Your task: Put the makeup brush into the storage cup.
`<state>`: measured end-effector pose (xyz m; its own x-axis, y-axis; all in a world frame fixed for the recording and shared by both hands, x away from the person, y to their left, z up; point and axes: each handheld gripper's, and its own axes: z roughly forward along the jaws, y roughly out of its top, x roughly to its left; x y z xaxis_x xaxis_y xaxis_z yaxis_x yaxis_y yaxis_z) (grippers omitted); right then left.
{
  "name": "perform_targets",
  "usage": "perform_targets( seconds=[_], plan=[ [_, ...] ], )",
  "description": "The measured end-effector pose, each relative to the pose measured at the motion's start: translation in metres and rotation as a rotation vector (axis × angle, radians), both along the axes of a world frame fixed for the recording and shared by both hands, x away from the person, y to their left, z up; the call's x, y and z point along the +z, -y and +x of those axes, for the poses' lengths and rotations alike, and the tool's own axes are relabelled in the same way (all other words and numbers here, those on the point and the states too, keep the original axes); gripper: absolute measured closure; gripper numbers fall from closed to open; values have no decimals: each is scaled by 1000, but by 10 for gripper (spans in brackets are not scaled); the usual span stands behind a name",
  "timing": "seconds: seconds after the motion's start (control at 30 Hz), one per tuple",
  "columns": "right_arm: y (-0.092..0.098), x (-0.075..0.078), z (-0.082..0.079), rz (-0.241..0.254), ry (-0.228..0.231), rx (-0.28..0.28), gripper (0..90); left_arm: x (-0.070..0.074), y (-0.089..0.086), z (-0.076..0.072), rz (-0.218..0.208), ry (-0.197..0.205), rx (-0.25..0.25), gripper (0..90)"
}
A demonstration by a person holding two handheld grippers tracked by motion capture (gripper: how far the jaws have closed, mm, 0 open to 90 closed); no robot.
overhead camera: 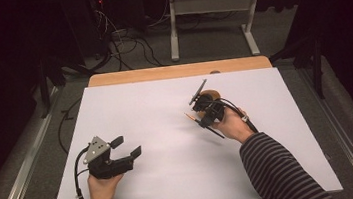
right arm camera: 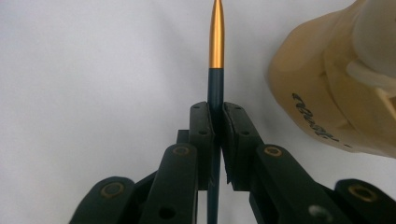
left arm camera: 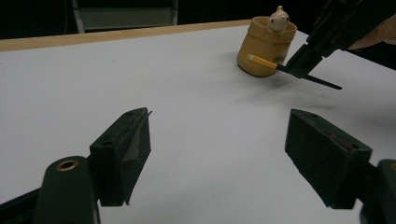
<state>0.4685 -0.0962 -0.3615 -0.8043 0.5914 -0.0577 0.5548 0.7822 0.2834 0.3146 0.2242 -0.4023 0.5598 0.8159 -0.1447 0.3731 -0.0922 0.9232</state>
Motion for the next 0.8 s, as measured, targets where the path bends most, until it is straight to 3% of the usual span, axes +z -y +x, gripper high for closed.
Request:
perform_targets(
  seconds=[0.37,0.63,0.8],
  plan=[
    [6,9,-3,45,36,21,853,0,0,-1,5,-1,1,230],
    [10,17,-4,123,41,8,852,-1,-1,0,0,-6,4,230],
    [15,22,-5,160,74,9,852,0,0,-2,2,-1,2,230]
  ],
)
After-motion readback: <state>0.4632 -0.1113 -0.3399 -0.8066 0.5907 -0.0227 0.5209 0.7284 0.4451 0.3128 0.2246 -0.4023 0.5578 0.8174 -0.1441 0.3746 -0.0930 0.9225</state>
